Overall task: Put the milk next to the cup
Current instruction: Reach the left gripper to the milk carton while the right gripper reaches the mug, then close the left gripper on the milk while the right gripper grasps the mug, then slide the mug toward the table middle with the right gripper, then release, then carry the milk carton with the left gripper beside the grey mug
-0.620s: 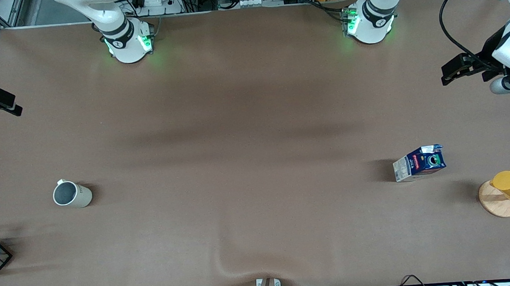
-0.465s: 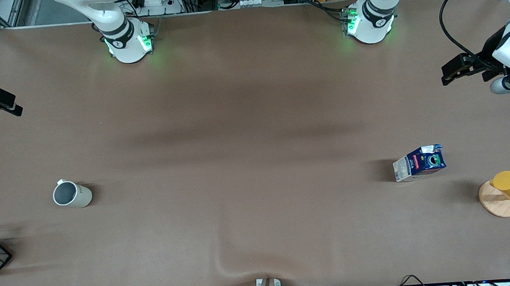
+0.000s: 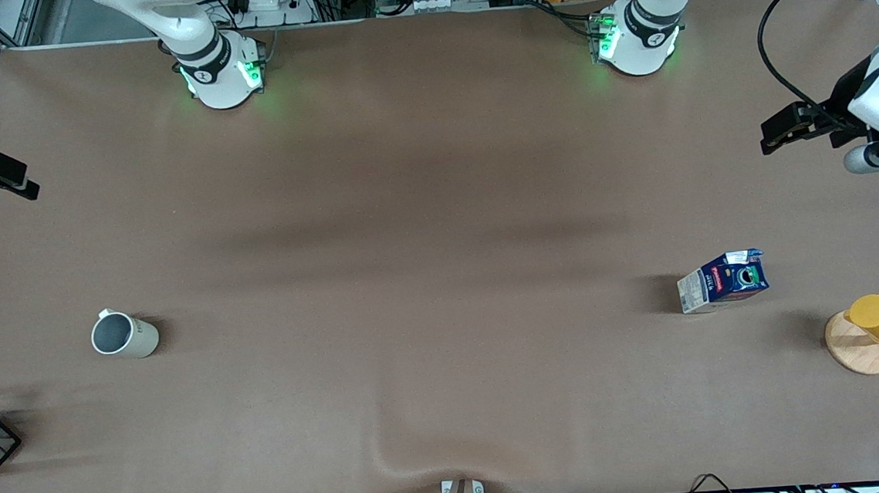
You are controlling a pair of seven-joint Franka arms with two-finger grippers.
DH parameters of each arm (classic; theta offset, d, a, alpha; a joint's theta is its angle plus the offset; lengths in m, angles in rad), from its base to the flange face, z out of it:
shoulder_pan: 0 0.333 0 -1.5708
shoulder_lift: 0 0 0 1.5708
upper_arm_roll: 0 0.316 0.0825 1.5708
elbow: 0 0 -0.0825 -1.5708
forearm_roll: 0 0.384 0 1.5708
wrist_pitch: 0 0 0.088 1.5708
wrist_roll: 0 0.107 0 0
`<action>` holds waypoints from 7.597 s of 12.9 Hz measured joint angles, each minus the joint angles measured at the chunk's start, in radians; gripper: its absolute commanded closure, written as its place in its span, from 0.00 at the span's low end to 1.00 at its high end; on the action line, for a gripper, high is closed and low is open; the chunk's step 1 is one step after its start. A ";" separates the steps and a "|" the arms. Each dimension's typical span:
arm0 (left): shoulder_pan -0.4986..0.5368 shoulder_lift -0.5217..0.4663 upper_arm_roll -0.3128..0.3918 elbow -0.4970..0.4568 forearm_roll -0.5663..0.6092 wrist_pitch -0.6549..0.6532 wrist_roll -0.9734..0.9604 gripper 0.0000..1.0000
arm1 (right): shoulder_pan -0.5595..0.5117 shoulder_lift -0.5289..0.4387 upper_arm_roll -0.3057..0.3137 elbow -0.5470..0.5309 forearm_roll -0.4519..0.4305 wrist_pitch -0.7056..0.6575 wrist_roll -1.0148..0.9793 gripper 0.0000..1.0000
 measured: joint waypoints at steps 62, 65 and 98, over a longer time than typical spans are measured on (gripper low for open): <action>0.018 0.285 -0.242 0.009 0.047 0.314 -0.246 0.50 | 0.678 0.968 0.050 0.435 0.068 0.830 0.647 0.00; 0.018 0.285 -0.288 0.011 0.047 0.305 -0.322 0.50 | 0.684 0.964 0.050 0.455 0.068 0.808 0.678 0.00; -0.600 0.640 -0.109 0.210 0.052 0.596 -0.760 0.00 | 0.017 0.011 0.013 -0.155 0.019 0.164 0.019 0.00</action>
